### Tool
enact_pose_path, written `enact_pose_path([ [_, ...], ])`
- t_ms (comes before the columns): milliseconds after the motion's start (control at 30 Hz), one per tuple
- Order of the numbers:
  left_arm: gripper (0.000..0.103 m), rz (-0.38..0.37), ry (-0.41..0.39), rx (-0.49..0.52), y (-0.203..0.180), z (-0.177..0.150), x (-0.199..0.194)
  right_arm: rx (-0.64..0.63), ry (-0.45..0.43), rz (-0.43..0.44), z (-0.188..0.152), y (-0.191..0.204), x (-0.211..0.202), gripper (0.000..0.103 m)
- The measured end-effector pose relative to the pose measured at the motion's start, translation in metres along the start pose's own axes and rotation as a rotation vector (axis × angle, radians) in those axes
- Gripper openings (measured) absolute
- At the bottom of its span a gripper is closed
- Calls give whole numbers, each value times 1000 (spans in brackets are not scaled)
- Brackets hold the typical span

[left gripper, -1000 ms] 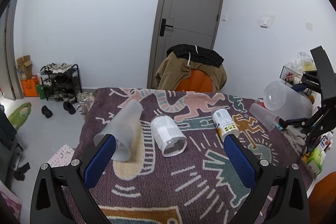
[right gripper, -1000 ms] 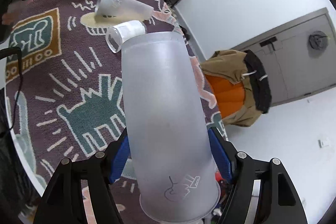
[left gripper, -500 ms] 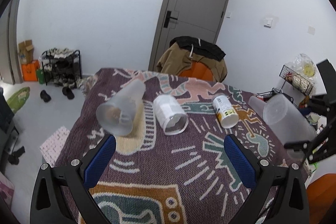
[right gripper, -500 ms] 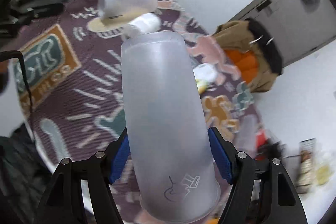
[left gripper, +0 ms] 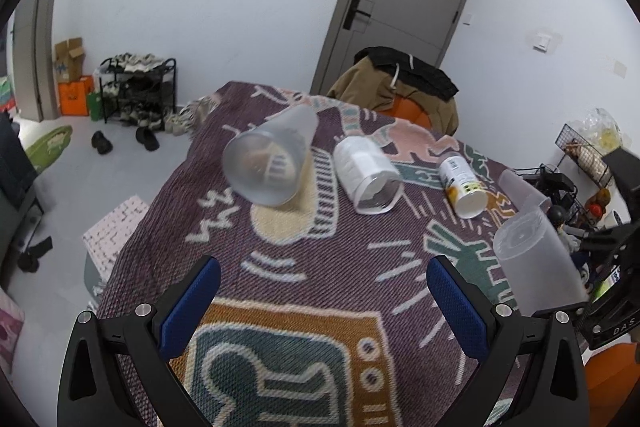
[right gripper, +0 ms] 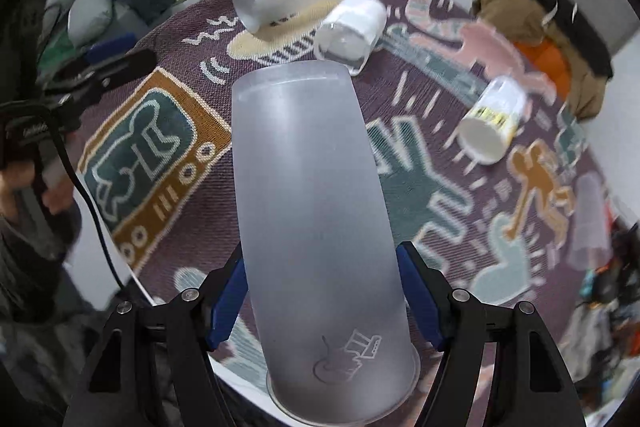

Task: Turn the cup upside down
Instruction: 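Lift the frosted cup with the right gripper and rotate it, then pass the frosted cup into the left gripper from the right gripper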

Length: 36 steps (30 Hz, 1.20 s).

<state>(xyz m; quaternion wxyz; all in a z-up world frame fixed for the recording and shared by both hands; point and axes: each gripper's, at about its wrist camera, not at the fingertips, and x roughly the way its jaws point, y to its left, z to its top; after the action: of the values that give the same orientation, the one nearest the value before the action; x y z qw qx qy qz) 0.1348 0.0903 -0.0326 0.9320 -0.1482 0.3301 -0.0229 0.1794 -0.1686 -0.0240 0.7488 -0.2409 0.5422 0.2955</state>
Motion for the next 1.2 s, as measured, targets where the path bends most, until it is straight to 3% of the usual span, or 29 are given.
enact_pose_path([
  [200, 103, 18, 25, -29, 19, -8, 6, 137, 58, 82, -3, -8, 34, 72],
  [500, 103, 25, 64, -25, 23, -14, 15, 384, 78, 253, -13, -24, 60, 72],
  [567, 103, 24, 64, -12, 20, -14, 16, 417, 87, 289, -14, -25, 64, 79],
  [600, 103, 21, 63, -5, 18, -13, 15, 429, 81, 294, -14, -26, 64, 93],
  [667, 103, 16, 63, 4, 17, -13, 14, 441, 58, 293, -15, -27, 59, 103],
  [1000, 103, -23, 72, -5, 1, -2, 11, 516, -80, 270, -50, -52, 0, 103],
  [1200, 103, -80, 89, 1, -23, 9, 9, 540, -176, 191, -88, -64, -35, 103],
])
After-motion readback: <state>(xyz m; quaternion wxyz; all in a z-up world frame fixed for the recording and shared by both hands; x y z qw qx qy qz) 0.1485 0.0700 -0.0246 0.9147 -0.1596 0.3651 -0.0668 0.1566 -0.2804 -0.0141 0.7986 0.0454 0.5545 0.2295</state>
